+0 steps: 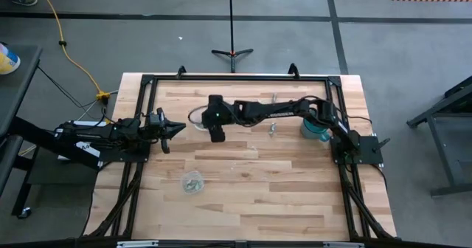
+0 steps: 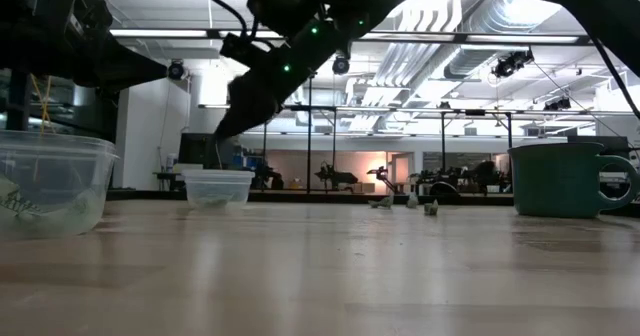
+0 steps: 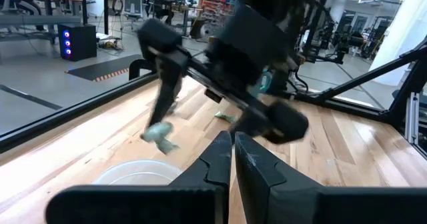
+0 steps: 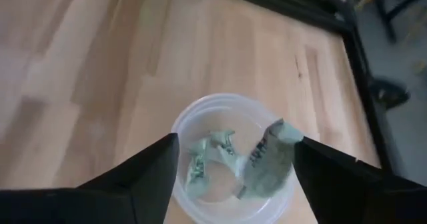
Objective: Pick and place items into bin
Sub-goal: Put the white stevia packet into the top transparent bin
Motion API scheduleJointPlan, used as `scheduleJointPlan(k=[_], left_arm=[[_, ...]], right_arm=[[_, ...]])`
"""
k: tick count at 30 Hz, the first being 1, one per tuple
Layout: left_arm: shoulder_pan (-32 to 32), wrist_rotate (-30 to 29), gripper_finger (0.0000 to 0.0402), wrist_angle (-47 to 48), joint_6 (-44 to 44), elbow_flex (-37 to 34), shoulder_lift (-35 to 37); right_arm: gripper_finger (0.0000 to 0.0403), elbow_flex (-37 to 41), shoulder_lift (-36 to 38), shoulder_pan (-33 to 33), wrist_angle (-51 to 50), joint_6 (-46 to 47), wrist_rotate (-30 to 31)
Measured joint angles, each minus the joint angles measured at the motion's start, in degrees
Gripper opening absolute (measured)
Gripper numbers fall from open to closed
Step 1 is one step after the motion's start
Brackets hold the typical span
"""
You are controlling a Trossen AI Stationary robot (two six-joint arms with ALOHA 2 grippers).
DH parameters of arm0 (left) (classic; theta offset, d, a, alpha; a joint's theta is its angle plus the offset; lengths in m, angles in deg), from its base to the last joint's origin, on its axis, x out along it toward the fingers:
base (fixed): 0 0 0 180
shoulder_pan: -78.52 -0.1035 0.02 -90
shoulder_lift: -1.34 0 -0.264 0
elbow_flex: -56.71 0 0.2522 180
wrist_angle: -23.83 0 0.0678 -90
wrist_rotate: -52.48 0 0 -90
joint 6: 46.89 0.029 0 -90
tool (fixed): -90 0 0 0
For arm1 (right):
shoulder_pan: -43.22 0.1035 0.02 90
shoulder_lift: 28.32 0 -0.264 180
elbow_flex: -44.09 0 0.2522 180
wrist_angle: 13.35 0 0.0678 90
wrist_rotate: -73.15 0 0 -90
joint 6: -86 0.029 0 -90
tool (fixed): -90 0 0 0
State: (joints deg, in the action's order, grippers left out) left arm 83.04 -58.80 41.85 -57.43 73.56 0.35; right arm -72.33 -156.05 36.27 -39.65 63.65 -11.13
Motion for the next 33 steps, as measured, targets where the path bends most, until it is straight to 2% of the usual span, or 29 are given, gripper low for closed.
scheduleJointPlan(k=[2,5,9,11,16,21,23,24,26,28,30,31,33], left_arm=[[0.0,0.0,0.0056,0.0,0.0,0.0,0.0],[0.0,0.0,0.0056,0.0,0.0,0.0,0.0],[0.0,0.0,0.0056,0.0,0.0,0.0,0.0],[0.0,0.0,0.0056,0.0,0.0,0.0,0.0],[0.0,0.0,0.0056,0.0,0.0,0.0,0.0],[0.0,0.1,0.0056,0.0,0.0,0.0,0.0],[0.0,0.1,0.0056,0.0,0.0,0.0,0.0],[0.0,0.1,0.0056,0.0,0.0,0.0,0.0],[0.0,0.1,0.0056,0.0,0.0,0.0,0.0],[0.0,0.1,0.0056,0.0,0.0,0.0,0.0],[0.0,0.1,0.0056,0.0,0.0,0.0,0.0],[0.0,0.2,0.0056,0.0,0.0,0.0,0.0],[0.0,0.2,0.0056,0.0,0.0,0.0,0.0]], right_arm=[[0.0274,0.0,-0.6,0.9,0.3,-4.4,2.9],[0.0270,0.0,-1.0,1.7,0.0,-7.1,2.7],[0.0264,-0.1,-0.9,1.8,0.5,-7.9,2.7],[0.0263,0.0,-1.0,1.8,0.4,-6.1,5.7],[0.0261,0.0,-1.0,1.7,-1.4,-6.8,7.1],[0.0260,0.0,-0.9,2.9,-2.9,-17.3,11.3],[0.0258,0.0,-1.0,3.8,-1.2,-20.2,16.1],[0.0256,0.0,-1.0,4.2,-0.9,-20.6,16.8],[0.0255,0.0,-0.8,4.4,-1.0,-28.0,16.5],[0.0254,0.0,-0.9,4.9,0.7,-28.1,18.5],[0.0254,0.0,-0.9,4.8,0.1,-31.1,15.8],[0.0254,0.0,-0.9,4.8,1.1,-31.9,16.5],[0.0254,0.0,-0.9,5.2,2.1,-29.2,18.1]])
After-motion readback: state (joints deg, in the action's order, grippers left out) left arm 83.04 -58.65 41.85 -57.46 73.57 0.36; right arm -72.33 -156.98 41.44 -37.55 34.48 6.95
